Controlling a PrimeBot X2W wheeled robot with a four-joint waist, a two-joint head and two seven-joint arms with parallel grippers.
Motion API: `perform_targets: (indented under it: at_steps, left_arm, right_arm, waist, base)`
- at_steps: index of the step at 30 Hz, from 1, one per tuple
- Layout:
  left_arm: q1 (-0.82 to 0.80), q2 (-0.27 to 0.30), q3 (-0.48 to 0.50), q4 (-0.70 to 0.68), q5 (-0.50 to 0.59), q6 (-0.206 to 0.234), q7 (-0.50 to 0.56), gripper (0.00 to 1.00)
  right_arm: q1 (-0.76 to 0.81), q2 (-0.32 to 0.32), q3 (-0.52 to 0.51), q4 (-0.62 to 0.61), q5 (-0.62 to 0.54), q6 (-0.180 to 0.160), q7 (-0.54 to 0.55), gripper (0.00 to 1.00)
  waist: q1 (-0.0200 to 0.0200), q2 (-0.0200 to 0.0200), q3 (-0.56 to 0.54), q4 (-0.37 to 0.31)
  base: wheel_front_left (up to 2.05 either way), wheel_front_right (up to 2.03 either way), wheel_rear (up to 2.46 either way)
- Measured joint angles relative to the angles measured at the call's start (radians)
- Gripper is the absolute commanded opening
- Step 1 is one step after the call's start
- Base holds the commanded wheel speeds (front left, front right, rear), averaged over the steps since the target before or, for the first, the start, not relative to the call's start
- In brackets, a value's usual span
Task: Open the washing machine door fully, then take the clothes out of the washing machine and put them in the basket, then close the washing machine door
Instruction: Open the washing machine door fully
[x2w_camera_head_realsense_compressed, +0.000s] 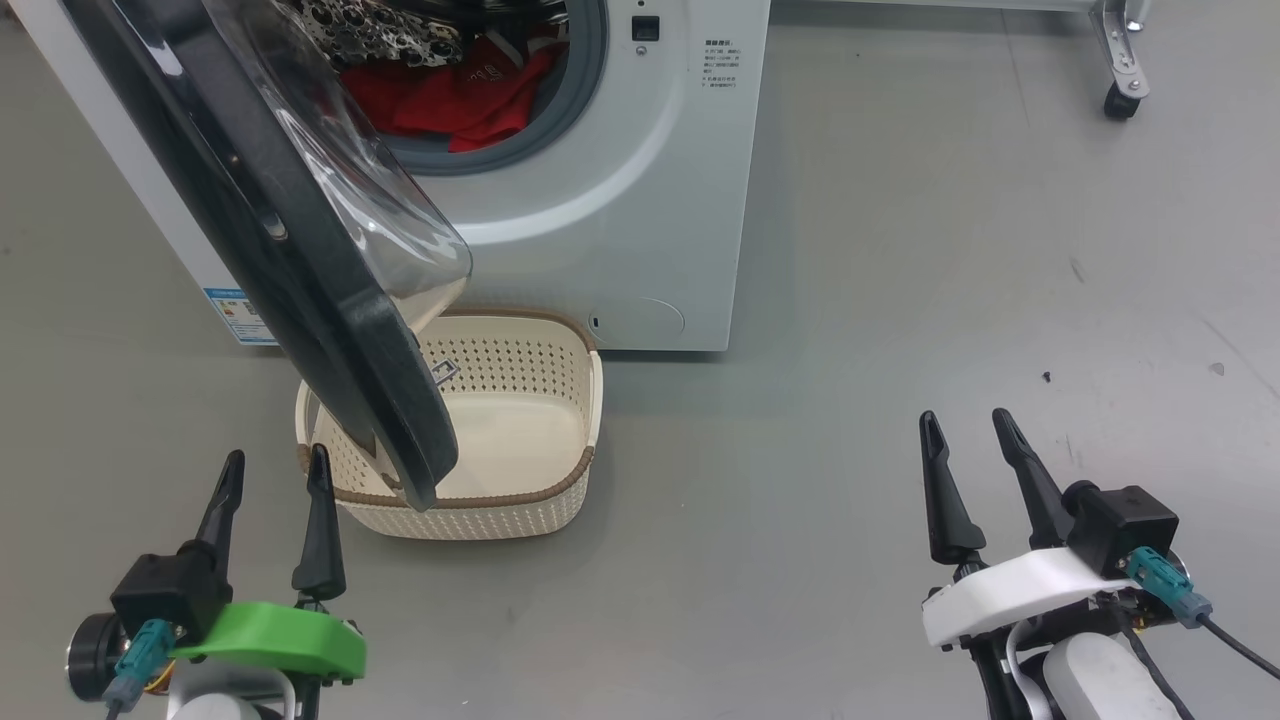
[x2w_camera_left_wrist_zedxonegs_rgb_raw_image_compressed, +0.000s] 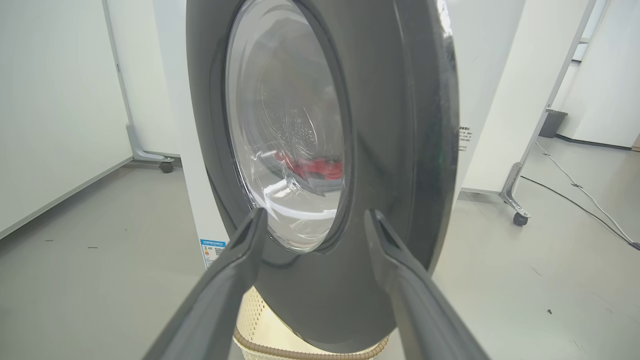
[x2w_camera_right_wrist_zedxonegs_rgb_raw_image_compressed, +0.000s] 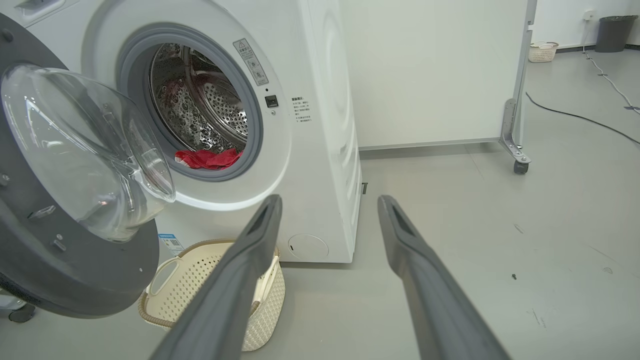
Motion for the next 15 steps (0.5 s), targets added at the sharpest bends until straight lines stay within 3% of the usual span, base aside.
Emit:
perform_targets:
  at_steps: [15]
  left_arm:
    - [0.001, 0.000, -0.005, 0.011, 0.010, -0.002, 0.000, 1.00]
  right_arm:
    - [0.015, 0.028, -0.021, 0.009, -0.035, 0.033, 0.000, 1.00]
  waist:
    - [0.0000, 0.0000, -0.006, -0.005]
  base:
    - [0.00, 0.00, 0.00]
